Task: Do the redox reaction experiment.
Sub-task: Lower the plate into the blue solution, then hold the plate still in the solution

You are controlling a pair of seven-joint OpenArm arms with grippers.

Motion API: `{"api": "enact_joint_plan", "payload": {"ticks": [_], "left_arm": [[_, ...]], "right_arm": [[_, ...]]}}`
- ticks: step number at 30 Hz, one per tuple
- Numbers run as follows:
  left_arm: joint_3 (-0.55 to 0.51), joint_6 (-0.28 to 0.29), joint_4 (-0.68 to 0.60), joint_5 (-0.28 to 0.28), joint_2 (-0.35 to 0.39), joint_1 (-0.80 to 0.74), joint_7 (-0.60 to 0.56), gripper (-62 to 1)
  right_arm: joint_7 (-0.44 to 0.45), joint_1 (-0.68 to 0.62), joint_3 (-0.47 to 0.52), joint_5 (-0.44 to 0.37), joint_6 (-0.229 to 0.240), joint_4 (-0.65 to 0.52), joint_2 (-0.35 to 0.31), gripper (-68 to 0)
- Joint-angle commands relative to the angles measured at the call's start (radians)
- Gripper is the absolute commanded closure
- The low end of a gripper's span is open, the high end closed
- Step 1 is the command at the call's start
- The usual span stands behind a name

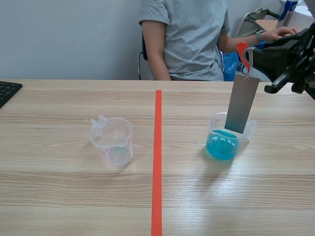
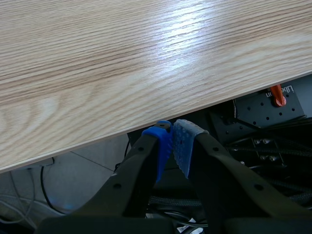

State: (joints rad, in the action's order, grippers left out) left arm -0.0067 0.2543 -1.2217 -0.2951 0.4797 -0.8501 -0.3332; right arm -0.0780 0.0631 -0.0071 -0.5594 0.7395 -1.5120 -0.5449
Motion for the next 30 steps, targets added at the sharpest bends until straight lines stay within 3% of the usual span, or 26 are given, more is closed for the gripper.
{"api": "enact_joint_plan", "payload": {"ticks": [1, 16, 30], "left_arm": [[0.005, 0.000, -0.010, -0.003, 0.000, 0.000, -0.013, -5.1], [0.005, 0.000, -0.010, -0.003, 0.000, 0.000, -0.012, -5.1], [0.005, 0.000, -0.010, -0.003, 0.000, 0.000, -0.013, -5.1]], "right_arm": [[0.036, 0.018, -0.006, 0.010, 0.006, 0.006, -0.004, -1.5], [0.187, 0.023, -0.069, 0.237, 0.006, 0.176, 0.066, -1.5], [0.204, 0.023, -0.072, 0.246, 0.006, 0.179, 0.066, -1.5]]}}
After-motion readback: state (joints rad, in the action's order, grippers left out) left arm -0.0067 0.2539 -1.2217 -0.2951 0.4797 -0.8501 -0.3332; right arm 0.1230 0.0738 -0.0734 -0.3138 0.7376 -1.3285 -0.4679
